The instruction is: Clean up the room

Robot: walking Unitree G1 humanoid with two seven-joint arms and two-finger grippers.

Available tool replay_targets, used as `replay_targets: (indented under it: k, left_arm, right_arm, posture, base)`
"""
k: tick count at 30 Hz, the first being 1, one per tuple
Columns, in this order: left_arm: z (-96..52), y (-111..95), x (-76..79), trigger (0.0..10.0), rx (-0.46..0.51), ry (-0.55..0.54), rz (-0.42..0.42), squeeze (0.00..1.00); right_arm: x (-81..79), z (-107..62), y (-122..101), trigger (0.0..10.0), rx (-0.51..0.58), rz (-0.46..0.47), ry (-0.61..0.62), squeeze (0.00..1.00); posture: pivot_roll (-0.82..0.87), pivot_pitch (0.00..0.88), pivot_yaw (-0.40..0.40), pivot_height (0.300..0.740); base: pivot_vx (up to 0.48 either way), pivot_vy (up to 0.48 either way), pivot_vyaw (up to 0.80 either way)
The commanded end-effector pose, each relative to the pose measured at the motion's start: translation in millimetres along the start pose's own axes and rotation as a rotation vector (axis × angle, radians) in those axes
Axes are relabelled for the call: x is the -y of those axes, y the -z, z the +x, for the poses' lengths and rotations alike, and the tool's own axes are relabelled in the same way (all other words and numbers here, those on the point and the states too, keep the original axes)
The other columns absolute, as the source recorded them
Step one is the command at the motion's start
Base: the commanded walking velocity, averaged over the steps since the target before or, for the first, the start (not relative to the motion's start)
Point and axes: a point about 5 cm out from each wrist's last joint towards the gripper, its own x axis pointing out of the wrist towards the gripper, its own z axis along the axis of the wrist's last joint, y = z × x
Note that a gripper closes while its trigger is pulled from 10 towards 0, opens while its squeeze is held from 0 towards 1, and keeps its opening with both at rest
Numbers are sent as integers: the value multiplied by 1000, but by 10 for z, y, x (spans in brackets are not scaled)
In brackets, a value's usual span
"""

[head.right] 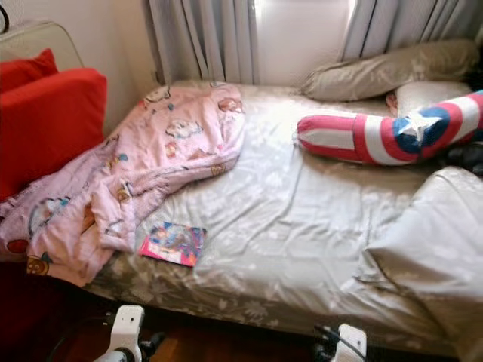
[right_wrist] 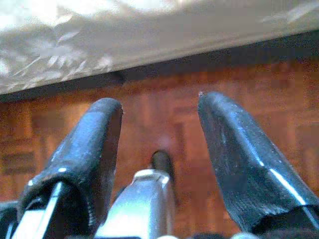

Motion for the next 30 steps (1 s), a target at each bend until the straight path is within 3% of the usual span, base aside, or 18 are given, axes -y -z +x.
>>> replay_targets:
  k: [1, 20, 30]
  left_arm:
    - [-26, 70, -66, 10000, -29, -16, 6, 0]
    - [-25, 63, -84, 10000, -30, -17, 5, 0]
    - [-22, 62, -69, 10000, -28, -19, -6, 0]
  right_arm:
    - [-57, -3, 66, 10000, -16, 14, -7, 0]
    - [-55, -1, 68, 10000, -23, 13, -4, 0]
    - [-46, -1, 65, 10000, -29, 6, -5, 0]
  posture:
    - [48, 0, 4, 740]
    - [49, 11, 8, 740]
    - [49, 9, 1, 740]
  base:
    - [0, -330, 0]
    - [0, -329, 0]
    - [0, -170, -663]
